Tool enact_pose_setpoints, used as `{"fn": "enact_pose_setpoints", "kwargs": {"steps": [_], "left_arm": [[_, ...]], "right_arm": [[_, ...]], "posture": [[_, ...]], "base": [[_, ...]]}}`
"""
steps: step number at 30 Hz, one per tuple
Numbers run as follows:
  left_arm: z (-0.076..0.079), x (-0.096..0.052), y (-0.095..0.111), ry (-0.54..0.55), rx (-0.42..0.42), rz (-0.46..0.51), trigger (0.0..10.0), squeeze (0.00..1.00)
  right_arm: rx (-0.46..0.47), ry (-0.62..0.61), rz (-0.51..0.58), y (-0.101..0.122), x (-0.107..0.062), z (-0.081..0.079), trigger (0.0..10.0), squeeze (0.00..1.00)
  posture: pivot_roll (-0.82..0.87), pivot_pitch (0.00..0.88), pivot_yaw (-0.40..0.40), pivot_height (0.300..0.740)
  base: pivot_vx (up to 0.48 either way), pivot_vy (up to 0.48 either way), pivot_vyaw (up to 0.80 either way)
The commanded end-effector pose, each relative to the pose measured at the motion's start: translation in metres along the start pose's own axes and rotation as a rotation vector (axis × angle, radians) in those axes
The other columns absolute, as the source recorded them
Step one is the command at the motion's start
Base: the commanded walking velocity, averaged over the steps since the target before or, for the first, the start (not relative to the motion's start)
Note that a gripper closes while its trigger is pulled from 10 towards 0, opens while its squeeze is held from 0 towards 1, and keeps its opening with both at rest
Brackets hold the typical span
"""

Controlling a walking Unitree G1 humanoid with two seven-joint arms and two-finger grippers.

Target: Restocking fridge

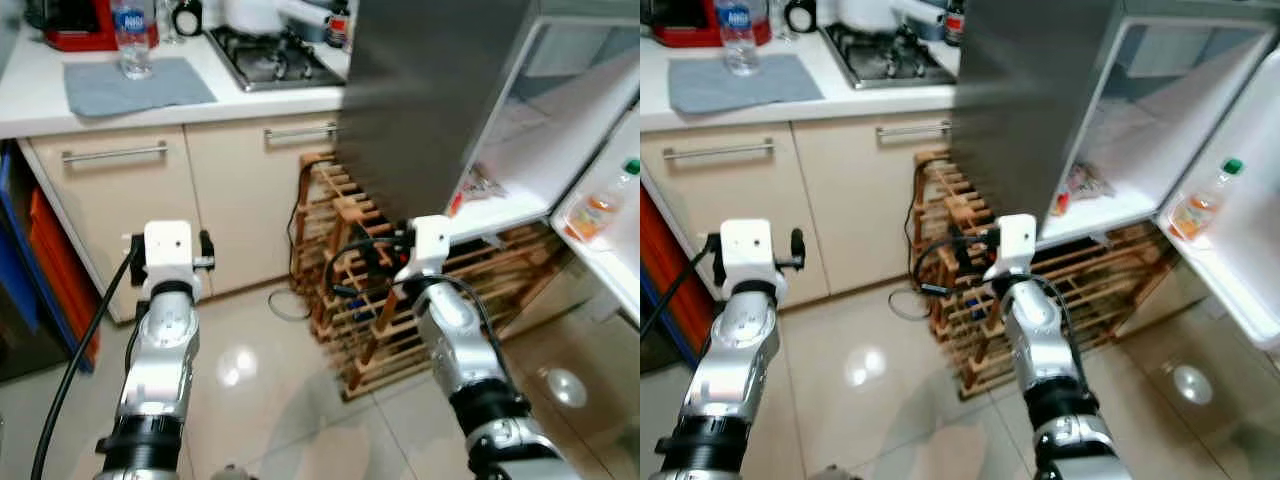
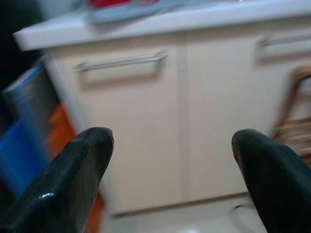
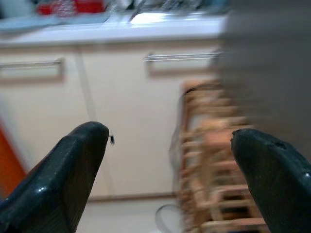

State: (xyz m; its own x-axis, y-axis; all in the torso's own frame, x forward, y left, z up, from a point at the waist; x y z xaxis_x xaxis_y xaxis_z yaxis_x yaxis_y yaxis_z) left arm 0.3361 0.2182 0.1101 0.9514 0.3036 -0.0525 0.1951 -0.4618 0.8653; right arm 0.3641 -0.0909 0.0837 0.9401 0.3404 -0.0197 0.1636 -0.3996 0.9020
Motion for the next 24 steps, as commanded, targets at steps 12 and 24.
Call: {"fn": "enact_pose_setpoints", "kwargs": {"steps": [12,24], "left_arm": [[-0.003,0.0,0.024,-0.042,-0.023,0.063,10.0,0.0],[0.003,0.0,0.037,-0.059,-0.047,0.096,10.0,0.0]], "right_arm": [[-0.001,-0.001,-0.056,-0.019,-0.001,-0.004,10.0,0.27],[-0.007,-0.031,-0.023,-0.01,0.0,0.006,10.0,0.29]], "posture": [[0.0,0.0,-0.037,0.74],[0.0,0.0,-0.052,0.74]], "base": [[0.207,-0.187,0.35],[0.47,0.0,0.18]]}}
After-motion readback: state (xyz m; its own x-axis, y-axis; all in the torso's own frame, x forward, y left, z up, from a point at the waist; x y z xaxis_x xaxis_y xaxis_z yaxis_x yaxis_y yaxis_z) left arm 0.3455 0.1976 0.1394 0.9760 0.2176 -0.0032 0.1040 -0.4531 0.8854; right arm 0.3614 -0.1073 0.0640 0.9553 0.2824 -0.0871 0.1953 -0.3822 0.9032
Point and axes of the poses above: a point about 5 cm out from each wrist's last joint towards the gripper, its own x axis pointing out of the wrist towards the gripper, its own y axis along the axis of the wrist's last joint, z = x × y, the point moved 4 cm from there along x, pointing out of the wrist towards the gripper, and after that the axes turned 15 degrees about x, right-handed, at the moved point
